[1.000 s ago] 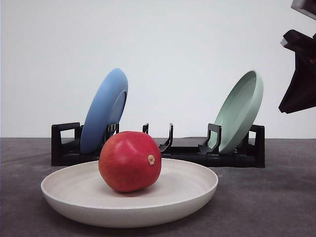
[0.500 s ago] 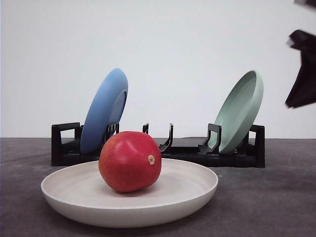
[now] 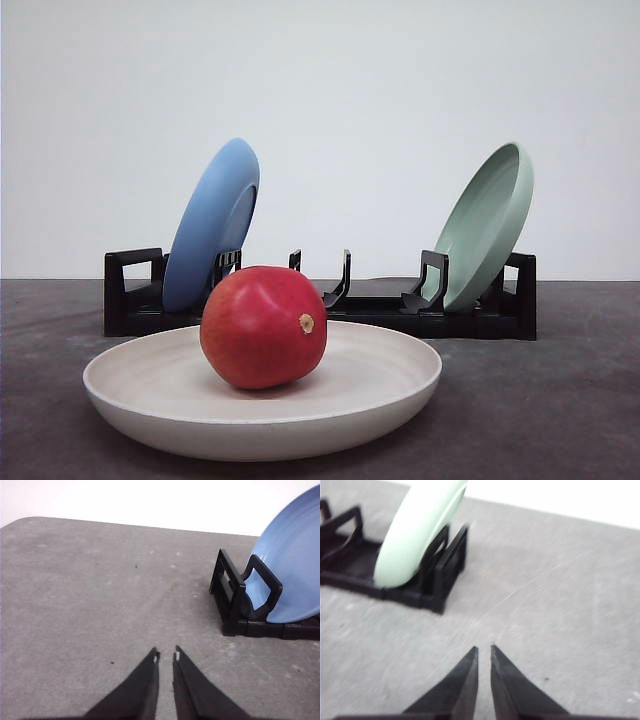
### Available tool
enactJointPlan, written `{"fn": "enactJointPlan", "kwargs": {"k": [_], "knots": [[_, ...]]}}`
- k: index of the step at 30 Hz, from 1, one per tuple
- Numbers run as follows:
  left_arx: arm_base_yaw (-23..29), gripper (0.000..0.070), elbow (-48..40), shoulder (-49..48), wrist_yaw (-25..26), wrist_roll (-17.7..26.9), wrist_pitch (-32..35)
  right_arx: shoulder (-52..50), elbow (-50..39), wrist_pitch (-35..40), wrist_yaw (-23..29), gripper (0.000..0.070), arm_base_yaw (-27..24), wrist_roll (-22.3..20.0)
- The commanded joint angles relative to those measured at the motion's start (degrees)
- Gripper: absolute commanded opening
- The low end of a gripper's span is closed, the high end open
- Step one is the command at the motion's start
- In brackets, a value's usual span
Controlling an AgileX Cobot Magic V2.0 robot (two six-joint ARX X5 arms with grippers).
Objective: Place pomegranate in white plate
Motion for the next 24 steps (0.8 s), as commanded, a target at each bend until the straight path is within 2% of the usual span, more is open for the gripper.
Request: {"fn": "enactJointPlan", "kwargs": {"k": [1,7,24], "knots": [[0.11,0.0033,-0.7,0.02,0.0,-0.48,0.04,-2.89,-1.76,1.71,0.22,0.004,-0.47,-0.36],[0.11,0.0033,-0.7,0.02,0.0,-0.48,0.04,-10.83,-6.97,4.91,0.22,0.004,-1.98,0.99],[0.11,0.0033,-0.7,0.02,0.0,-0.48,0.04,-10.79,-7.09,4.75,-0.15,0.004,-3.8,1.33]]}}
